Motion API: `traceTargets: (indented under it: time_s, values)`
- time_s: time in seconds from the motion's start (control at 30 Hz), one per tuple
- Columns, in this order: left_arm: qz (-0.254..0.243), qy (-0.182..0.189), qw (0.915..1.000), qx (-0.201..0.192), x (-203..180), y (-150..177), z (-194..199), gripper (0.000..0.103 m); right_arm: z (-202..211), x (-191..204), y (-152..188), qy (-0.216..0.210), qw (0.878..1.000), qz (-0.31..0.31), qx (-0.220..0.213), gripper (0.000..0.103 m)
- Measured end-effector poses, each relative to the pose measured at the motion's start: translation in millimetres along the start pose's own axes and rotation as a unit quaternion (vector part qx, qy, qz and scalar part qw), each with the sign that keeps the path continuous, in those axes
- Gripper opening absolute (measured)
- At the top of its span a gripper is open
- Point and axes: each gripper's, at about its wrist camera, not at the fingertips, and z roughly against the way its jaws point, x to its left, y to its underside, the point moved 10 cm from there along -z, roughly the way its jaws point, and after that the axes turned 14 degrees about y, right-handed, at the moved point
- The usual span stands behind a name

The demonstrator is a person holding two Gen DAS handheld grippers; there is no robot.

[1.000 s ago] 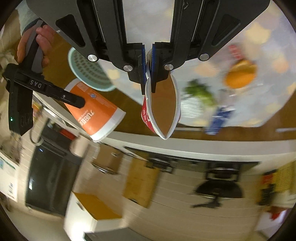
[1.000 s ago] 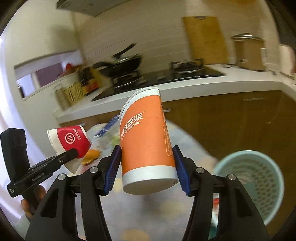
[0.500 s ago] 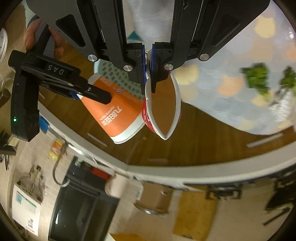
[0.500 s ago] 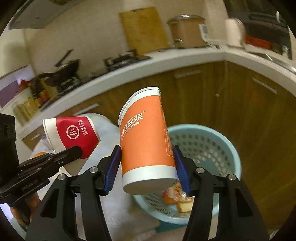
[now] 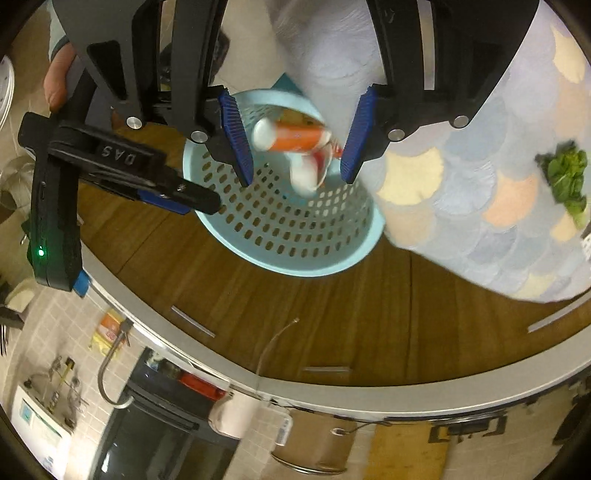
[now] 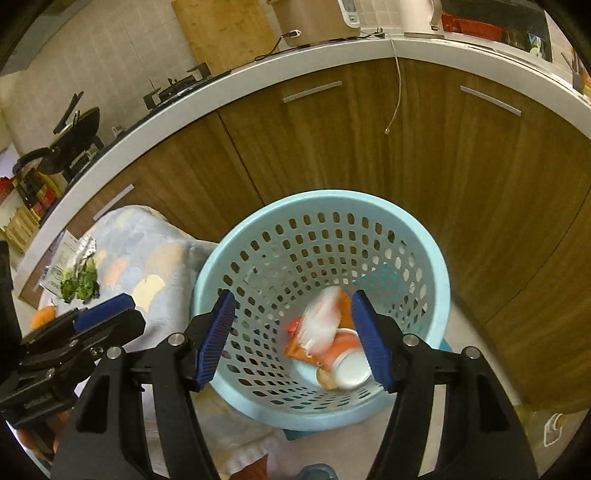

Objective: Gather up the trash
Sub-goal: 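Open both grippers over the blue basket to drop the two paper cups, then grasp the orange peel with the left gripper while the right gripper grasps the green vegetable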

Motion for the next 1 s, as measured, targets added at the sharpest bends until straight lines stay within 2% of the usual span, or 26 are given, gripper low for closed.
traceTargets:
  time_s: [0.17,0.37,0.47,0.63,0.77,0.9,1.0]
  values:
    - [0.015,-0.013,0.9994,-0.029,16,-1,33,0.047,20,30,-5,-0.024,0.999,0.025,-0.024,0.062]
    - [0.034,-0.035,0.9953,-0.083,36,1,95,0.047,52,98,-8,-0.064,0.993,0.080,-0.065,0.062]
    - [0.042,-0.052,0.9914,-0.112,47,1,132,0.047,62,129,-5,-0.082,0.989,0.099,-0.071,0.061]
    - [0.050,-0.095,0.9819,-0.156,73,9,201,0.047,70,187,6,-0.106,0.982,0.133,-0.077,0.053]
    - [0.064,-0.132,0.9721,-0.183,100,17,253,0.047,70,227,16,-0.124,0.976,0.161,-0.073,0.035]
    - [0.092,-0.164,0.9599,-0.208,136,30,304,0.047,68,262,22,-0.142,0.970,0.179,-0.079,0.029]
    - [0.114,-0.185,0.9545,-0.204,167,43,326,0.047,61,282,29,-0.152,0.966,0.191,-0.084,0.028]
